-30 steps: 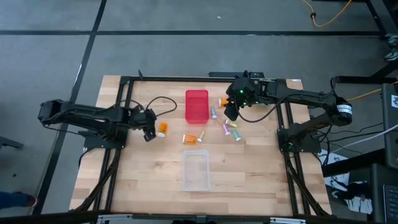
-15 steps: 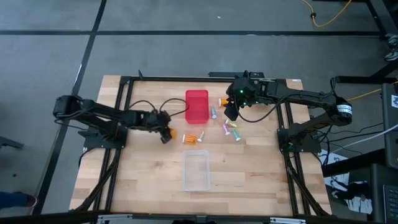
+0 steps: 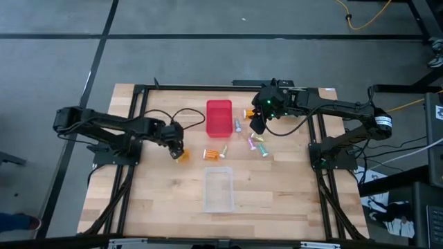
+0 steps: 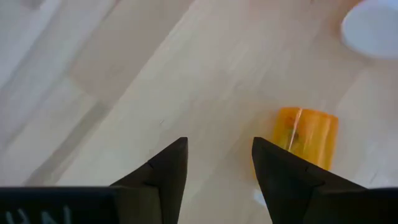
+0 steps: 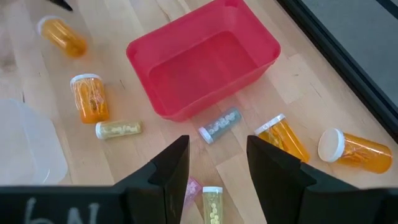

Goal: Pick and place medicine bottles into bin by pill shape (circle, oval)
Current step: Move the large orange pill bottles to the center of the table

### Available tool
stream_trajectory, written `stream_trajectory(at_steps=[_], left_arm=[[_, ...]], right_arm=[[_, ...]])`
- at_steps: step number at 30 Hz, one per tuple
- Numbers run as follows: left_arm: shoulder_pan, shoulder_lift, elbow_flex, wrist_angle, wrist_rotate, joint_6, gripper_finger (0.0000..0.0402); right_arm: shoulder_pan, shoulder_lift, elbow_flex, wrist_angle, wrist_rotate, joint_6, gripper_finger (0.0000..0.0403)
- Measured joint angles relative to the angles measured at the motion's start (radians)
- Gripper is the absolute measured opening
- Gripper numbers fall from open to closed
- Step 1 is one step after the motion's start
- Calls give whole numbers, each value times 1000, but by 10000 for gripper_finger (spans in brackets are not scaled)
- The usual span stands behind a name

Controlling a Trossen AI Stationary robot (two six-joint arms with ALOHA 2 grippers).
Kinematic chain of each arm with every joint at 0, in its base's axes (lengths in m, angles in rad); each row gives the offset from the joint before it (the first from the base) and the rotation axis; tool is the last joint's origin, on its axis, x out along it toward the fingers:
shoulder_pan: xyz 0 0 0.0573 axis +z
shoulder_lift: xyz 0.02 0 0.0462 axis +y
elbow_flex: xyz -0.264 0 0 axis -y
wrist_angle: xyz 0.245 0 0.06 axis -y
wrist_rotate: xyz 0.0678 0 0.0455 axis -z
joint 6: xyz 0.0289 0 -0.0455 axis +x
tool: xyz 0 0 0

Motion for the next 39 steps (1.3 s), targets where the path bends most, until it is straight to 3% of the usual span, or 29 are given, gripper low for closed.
stream_trajectory(at_steps=[5, 12, 17, 21, 31, 34, 39], left_arm=[[-35, -25, 5, -95, 42, -48, 173], [-91, -15, 5, -289, 329, -99, 173], [-151, 19, 4, -213, 251, -128, 173], [-160, 75, 4, -72, 165, -50, 173], [-54, 335, 38, 540, 149, 310, 173], [-32, 381, 111, 556, 149, 344, 173], [-38, 357, 201, 373, 151, 365, 173]], right_arm=[[0, 0, 0, 1, 0, 0, 162], [0, 0, 0, 4, 0, 0, 162], [0, 0, 0, 5, 0, 0, 162], [0, 0, 0, 5, 0, 0, 162], [0, 0, 0, 5, 0, 1, 162], [0, 0, 0, 5, 0, 1, 162], [0, 0, 0, 5, 0, 3, 162]])
